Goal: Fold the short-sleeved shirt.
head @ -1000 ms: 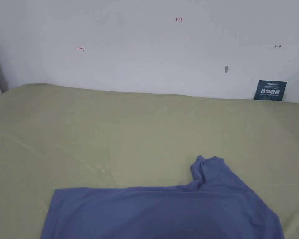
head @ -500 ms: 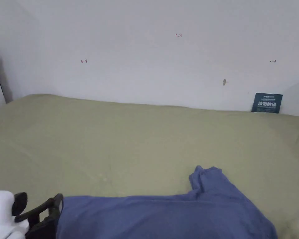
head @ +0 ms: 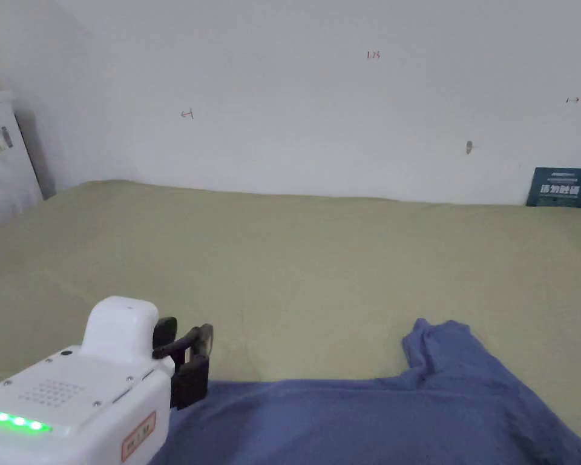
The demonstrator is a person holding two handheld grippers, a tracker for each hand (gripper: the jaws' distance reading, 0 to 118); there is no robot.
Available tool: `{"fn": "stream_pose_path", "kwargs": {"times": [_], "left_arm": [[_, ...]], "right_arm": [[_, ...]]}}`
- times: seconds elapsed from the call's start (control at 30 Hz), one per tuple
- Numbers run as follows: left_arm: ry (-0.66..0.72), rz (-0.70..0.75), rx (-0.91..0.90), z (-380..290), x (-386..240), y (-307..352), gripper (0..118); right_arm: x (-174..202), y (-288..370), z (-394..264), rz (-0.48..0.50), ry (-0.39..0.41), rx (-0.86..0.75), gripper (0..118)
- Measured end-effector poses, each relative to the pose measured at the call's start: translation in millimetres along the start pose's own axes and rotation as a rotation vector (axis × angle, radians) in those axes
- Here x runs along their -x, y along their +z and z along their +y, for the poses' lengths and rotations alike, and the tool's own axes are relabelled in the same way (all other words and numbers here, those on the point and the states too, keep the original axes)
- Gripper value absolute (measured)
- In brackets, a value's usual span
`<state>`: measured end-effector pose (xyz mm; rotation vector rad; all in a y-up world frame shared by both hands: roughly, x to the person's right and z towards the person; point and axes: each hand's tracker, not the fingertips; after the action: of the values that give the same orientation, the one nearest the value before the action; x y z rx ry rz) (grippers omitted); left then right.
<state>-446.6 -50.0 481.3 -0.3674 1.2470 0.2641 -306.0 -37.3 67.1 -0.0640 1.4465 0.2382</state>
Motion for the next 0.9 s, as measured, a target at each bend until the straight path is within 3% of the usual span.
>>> {"fn": "stream_pose_path", "kwargs": {"times": [0.03,0.07,0.1,0.2,0.23,0.37,0.5,0.6,0.63,0.67,0.77,0.8,0.83,0.87,0.9], "left_arm": [[0.019,-0.018,0.099,6,16,-23,80],[0.055,-0.05,0.22,9,33,-48,105],[0.127,-0.1,0.281,14,46,-71,109],[0.234,-0.078,0.489,7,80,-140,109],[0.218,0.002,0.522,-1,80,-156,109],[0.285,0.039,0.745,-26,93,-218,109],[0.3,0.084,0.768,-45,99,-250,108],[0.372,0.169,0.768,-48,98,-252,86],[0.334,0.221,0.739,-48,96,-245,72],[0.291,0.245,0.749,-48,93,-244,67],[0.226,0.177,0.734,-46,100,-239,59],[0.232,0.18,0.735,-44,103,-238,44],[0.278,0.134,0.718,-41,107,-235,19],[0.333,0.089,0.701,-39,111,-232,4],[0.373,0.079,0.7,-37,104,-224,4]], "right_arm": [[-1,-3,-2,0.003,0.004,0.007,0],[-2,-6,-3,0.008,0.001,0.017,0],[-2,-8,-5,0.012,-0.009,0.032,0],[-1,-19,-11,0.035,-0.031,0.072,0],[-1,-22,-14,0.039,-0.03,0.088,0],[-11,-41,-35,0.037,0.015,0.167,0],[-12,-53,-40,0.042,0.012,0.21,0],[-19,-69,-38,0.08,-0.016,0.254,0],[-24,-80,-37,0.114,-0.025,0.291,0],[-32,-96,-35,0.125,-0.033,0.33,0],[-59,-166,-30,0.193,-0.096,0.498,0],[-75,-200,-35,0.209,-0.112,0.583,0],[-86,-230,-37,0.231,-0.127,0.682,7],[-92,-255,-43,0.215,-0.125,0.775,31],[-97,-281,-51,0.244,-0.127,0.914,66]]}}
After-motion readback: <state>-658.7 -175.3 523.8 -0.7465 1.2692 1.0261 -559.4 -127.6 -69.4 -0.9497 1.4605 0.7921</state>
